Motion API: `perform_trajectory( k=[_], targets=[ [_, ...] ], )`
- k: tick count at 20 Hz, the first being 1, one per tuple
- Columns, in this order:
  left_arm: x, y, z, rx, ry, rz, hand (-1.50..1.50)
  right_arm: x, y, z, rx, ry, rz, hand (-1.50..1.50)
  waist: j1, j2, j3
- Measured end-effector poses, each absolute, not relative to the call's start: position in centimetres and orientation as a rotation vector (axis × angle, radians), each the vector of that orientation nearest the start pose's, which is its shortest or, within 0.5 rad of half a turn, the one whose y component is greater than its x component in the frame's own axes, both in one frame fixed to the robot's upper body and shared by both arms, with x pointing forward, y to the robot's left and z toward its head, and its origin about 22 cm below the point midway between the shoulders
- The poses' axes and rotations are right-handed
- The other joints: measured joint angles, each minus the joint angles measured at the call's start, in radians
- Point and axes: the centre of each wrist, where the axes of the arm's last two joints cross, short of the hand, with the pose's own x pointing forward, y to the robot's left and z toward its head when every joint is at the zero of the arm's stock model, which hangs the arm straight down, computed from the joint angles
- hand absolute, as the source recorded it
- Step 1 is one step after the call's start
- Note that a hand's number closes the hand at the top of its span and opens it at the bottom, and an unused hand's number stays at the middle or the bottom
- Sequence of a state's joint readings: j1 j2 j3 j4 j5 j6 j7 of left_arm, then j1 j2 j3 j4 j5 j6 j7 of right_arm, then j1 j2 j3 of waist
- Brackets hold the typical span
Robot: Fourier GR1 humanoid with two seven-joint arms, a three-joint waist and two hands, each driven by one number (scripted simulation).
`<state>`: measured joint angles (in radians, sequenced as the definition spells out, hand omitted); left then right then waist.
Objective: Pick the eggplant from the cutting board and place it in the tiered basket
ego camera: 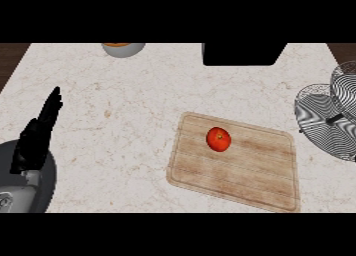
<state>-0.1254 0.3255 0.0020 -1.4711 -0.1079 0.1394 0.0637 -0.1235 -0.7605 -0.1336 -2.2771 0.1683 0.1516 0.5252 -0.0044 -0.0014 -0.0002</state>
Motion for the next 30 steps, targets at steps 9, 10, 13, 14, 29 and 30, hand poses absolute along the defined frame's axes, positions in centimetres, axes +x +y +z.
perform_trajectory(
  k=[9,10,13,14,29,30],
  targets=[
    [27.9,29.3,3.7,0.431,-1.541,-0.237,0.00,23.3,-32.4,24.2,-1.108,-1.673,0.864,1.50,0.014,0.005,0.000],
    [27.8,29.2,3.4,0.427,-1.540,-0.236,0.00,23.7,-32.9,24.2,-1.161,-1.656,0.875,1.50,0.015,0.006,0.001],
    [28.0,28.9,3.5,0.419,-1.543,-0.239,0.00,25.4,-34.4,24.1,-1.276,-1.603,0.894,1.50,0.019,0.006,0.000],
    [28.1,28.8,3.4,0.422,-1.542,-0.240,0.00,25.9,-35.0,24.2,-1.299,-1.592,0.893,1.50,0.019,0.006,0.000],
    [27.9,29.6,3.5,0.422,-1.542,-0.237,0.00,32.0,-41.6,21.1,-1.154,-1.560,1.027,1.50,0.017,0.001,-0.005],
    [28.2,29.4,4.0,0.422,-1.541,-0.237,0.00,32.2,-41.8,20.8,-1.135,-1.554,1.035,1.50,0.016,0.000,-0.006]
  ],
)
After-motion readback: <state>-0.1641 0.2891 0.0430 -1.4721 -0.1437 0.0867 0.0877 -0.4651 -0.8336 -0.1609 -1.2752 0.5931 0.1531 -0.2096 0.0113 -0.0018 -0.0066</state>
